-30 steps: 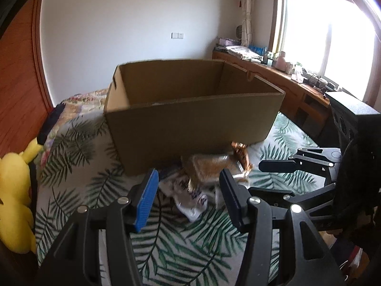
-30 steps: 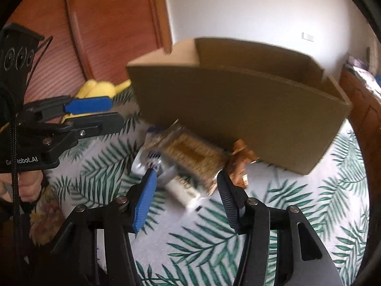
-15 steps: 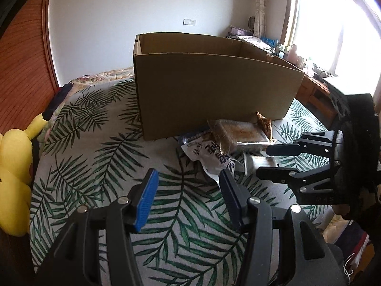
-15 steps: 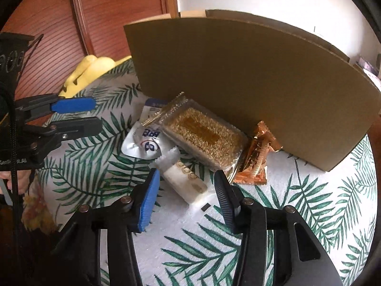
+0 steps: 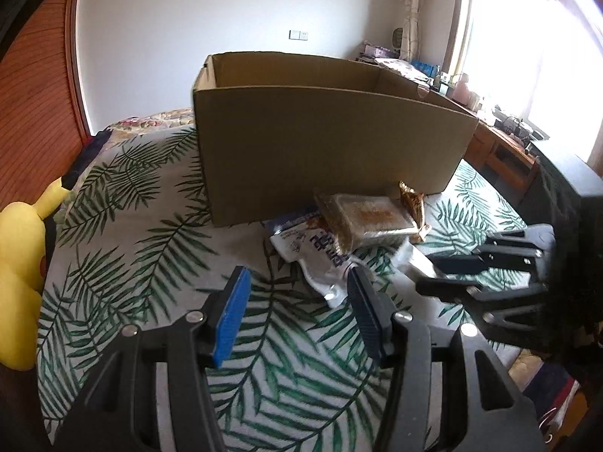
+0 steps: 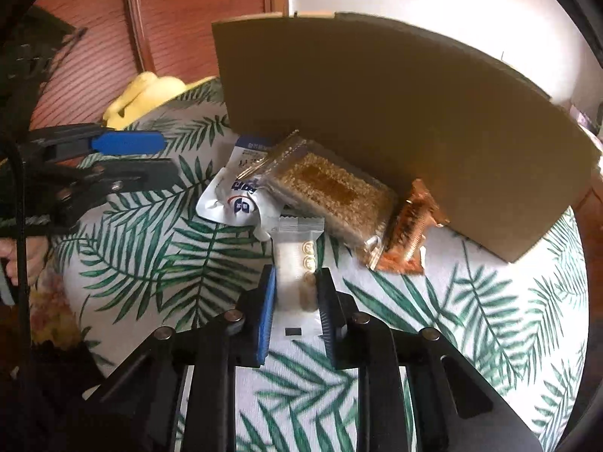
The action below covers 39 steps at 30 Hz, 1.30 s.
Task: Organize snacks
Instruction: 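Grasp the clear sesame candy bag with the left tool while the right tool holds the white bar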
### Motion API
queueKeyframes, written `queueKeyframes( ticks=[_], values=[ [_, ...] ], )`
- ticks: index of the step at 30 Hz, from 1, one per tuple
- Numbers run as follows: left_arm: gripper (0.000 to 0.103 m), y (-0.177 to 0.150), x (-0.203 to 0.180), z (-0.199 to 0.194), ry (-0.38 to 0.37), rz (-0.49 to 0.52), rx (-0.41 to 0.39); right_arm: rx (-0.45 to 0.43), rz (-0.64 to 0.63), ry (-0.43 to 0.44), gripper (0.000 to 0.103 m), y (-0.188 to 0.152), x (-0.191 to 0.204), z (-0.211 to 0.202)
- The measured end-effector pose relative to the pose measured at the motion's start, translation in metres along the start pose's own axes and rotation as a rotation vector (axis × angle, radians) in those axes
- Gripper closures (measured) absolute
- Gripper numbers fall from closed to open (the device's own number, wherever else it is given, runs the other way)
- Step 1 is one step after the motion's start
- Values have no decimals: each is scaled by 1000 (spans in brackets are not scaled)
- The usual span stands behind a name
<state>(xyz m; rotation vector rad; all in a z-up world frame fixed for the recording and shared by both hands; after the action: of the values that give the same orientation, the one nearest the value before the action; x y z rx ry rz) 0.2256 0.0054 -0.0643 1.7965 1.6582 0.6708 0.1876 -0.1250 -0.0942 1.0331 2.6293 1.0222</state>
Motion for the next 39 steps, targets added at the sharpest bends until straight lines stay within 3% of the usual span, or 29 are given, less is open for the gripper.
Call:
queueKeyframes(
  ticks=[5,17,25,30,39],
  values=[
    [47,11,-17,7,-12,15,-14,-73,55,-5,83,-8,-13,-26],
    [40,37,-69,39,-51,76,8,-100,150,-147,83,-40,-75,-54],
    [34,42,-90,61,10,134,41,-99,163,-193,83,-40,-94,-59],
    [30,39,-97,70,77,194,53,-101,187,-168,83,-38,-96,-57],
    [11,42,-101,80,179,223,54,-114,184,-176,83,-38,-99,-55]
  ],
)
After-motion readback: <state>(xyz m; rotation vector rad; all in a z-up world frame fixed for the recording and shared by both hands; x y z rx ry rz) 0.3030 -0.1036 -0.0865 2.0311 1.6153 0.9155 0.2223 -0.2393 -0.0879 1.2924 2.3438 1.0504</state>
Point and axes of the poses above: each gripper's, at about its wrist camera, not at the fingertips, and z roughly the way its jaws point, x to its left, y to its top, the point moved 9 cm from there along z, roughly the way its jaws point, and after that the axes turned 8 degrees about y, right-handed, at the moved point
